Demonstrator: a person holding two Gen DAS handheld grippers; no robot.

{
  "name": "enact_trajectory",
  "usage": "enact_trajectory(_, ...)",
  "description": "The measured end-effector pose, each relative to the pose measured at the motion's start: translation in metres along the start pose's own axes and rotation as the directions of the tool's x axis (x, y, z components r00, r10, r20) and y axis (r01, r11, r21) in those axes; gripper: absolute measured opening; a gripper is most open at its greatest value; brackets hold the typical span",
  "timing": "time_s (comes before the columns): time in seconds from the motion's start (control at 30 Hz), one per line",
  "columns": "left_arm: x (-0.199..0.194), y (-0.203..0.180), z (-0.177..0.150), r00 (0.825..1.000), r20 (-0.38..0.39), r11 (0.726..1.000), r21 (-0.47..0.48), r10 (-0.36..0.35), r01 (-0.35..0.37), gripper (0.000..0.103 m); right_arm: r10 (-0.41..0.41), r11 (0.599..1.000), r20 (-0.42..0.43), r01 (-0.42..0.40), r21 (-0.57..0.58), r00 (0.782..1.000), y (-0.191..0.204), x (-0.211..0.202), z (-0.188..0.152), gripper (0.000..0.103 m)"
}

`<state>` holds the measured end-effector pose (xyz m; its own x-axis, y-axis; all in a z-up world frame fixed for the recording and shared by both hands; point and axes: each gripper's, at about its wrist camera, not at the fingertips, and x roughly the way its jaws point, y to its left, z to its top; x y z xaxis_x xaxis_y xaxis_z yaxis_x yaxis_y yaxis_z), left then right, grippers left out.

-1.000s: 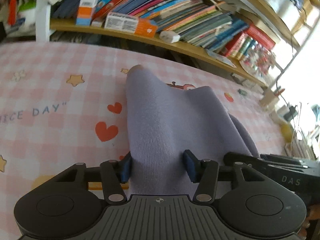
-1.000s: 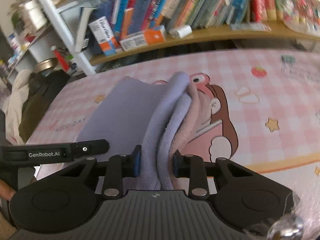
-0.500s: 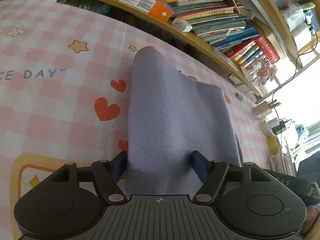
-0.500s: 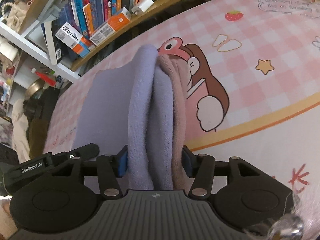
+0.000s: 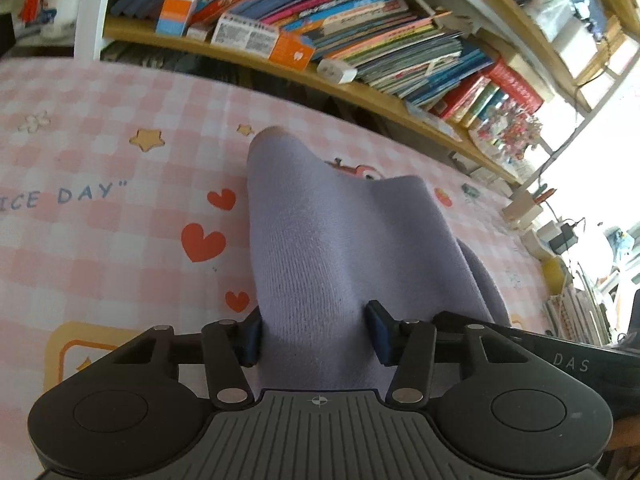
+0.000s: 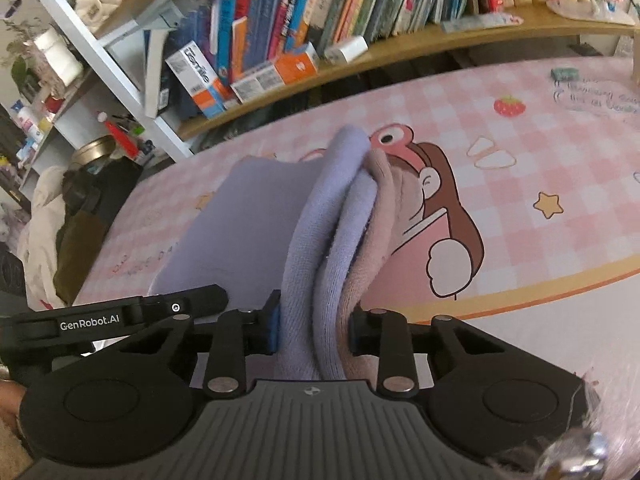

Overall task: Fold clothes
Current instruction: 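Grasp the folded sweater's end with both grippers, then lift the sweater end with both grippers and fold it over the rest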

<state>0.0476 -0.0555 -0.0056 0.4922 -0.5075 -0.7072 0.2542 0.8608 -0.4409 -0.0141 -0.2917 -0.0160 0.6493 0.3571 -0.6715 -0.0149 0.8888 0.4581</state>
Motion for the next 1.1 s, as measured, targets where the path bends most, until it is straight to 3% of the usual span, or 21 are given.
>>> enact_trajectory(0.27,-0.022,-0.004,-0.008,0.999,0.028,1.000,0.025,-0.018,0.017,0.050,-0.008,1.000,0.045,0.008,-0.007,0.999,0.013,-0.018,-0.012,0.027)
enact_trajectory(0.77,-0.040,-0.002,-0.020,0.995,0.012,0.991,0.088,-0.098,0.097,0.050,-0.079,0.996,0.096,0.075,0.040,0.992,0.031,-0.047,-0.043,0.027)
enact_trajectory(1.1,-0.046,-0.007,-0.027,0.995,0.010,0.991,0.088,-0.102,0.101,0.050,-0.085,0.996,0.101,0.081,0.041,0.991,0.033,-0.056,-0.054,0.027)
